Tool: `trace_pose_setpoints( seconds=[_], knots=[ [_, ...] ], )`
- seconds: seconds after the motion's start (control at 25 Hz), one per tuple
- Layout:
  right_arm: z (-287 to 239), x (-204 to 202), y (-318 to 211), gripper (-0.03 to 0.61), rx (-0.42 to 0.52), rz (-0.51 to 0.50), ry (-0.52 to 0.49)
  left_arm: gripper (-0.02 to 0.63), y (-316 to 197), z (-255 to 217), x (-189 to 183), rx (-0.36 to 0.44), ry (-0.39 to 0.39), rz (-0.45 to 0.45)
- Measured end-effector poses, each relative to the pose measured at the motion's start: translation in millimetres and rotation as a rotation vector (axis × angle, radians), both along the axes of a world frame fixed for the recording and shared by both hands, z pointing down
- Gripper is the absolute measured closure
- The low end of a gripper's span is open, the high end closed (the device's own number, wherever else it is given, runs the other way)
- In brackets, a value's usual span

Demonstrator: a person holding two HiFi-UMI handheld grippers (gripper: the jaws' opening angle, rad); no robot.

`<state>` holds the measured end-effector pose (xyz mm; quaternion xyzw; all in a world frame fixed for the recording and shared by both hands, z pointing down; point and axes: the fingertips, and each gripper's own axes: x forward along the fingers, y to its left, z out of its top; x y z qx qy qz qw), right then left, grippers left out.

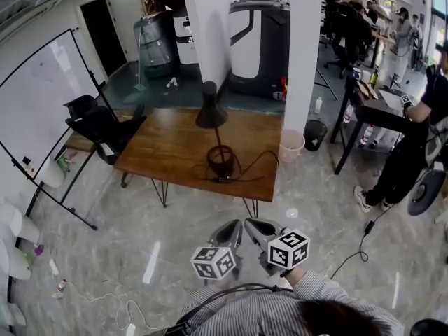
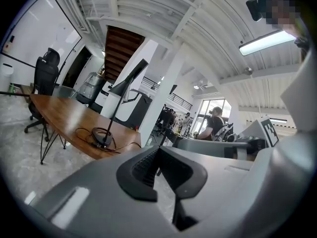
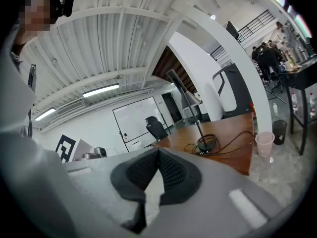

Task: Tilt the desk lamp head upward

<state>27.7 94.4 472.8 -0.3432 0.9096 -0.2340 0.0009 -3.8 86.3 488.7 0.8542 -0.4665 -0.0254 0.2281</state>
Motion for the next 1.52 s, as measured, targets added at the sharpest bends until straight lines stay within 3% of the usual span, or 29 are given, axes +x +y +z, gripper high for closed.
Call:
trace_pose_setpoints(
  seconds=[0.24,0.44,0.72,0.92,1.28,1.52],
  knots=[
    [-16.3,12.9,-6.9,0.575,0.075,-0.047,-0.090,0.609,-13.3,-5.1,6.4,0.029,0.008,0.029],
    [-31.3,29.7,-17.9,0.575,0.226,-0.089,-0.006,0.609,-33.8,-6.1,4.6,0.066,0.015,0.031],
    [-53.6,42.0,-72.0,0.561,0.307,-0.070,-0.010,0.572,-81.1,-6.6,-1.4,0.080,0.032,0.044],
    [-88.1,20.1,-132.0,0.554,0.441,-0.063,0.033,0.544,-140.5,-16.0,-26.6,0.112,0.029,0.023],
    [-152.3,-12.5,-239.7,0.478,0.635,-0.026,0.086,0.499,-243.7,-26.6,-55.2,0.118,-0.006,0.111],
    [-190.3,-39.0,-284.6,0.411,0.749,-0.105,0.131,0.479,-293.1,-13.9,-63.4,0.074,-0.024,0.167]
  ],
)
